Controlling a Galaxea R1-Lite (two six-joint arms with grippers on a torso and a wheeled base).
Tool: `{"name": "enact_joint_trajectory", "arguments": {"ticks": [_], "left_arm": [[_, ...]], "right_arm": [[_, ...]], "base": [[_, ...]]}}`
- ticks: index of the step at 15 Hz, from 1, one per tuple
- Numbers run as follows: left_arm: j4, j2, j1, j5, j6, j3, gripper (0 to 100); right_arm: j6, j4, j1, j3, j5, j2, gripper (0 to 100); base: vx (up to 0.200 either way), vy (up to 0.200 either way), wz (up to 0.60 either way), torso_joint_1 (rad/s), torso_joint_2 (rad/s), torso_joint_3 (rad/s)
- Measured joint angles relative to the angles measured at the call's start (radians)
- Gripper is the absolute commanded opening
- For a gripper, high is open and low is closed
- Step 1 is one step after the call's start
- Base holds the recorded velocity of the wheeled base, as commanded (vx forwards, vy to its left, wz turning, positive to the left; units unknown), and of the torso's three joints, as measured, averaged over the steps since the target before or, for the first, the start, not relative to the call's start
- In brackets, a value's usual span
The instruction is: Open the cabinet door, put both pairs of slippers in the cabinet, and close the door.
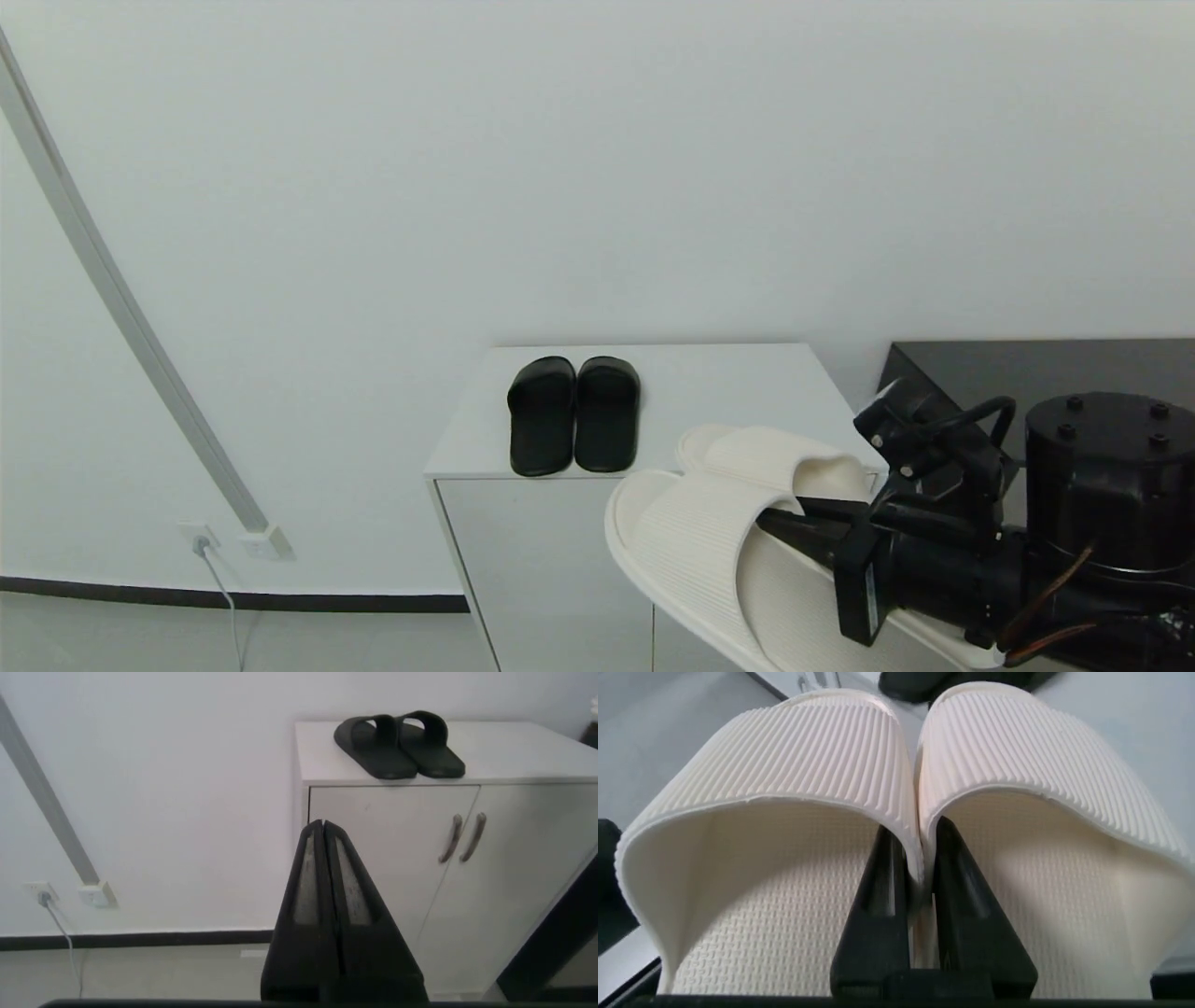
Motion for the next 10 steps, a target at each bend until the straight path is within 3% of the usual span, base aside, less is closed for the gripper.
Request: {"name": "enact_joint_trajectory", "arguments": {"ticks": [10], "left_arm": [[0.0, 0.0, 0.0, -0.001, 0.0, 0.0, 0]], "right_arm": [[-0.022, -0.002, -0.001, 0.024, 0.001, 0.023, 0]], "base": [[0.0, 0.0, 0.0, 0.0, 0.0, 0.0]]}}
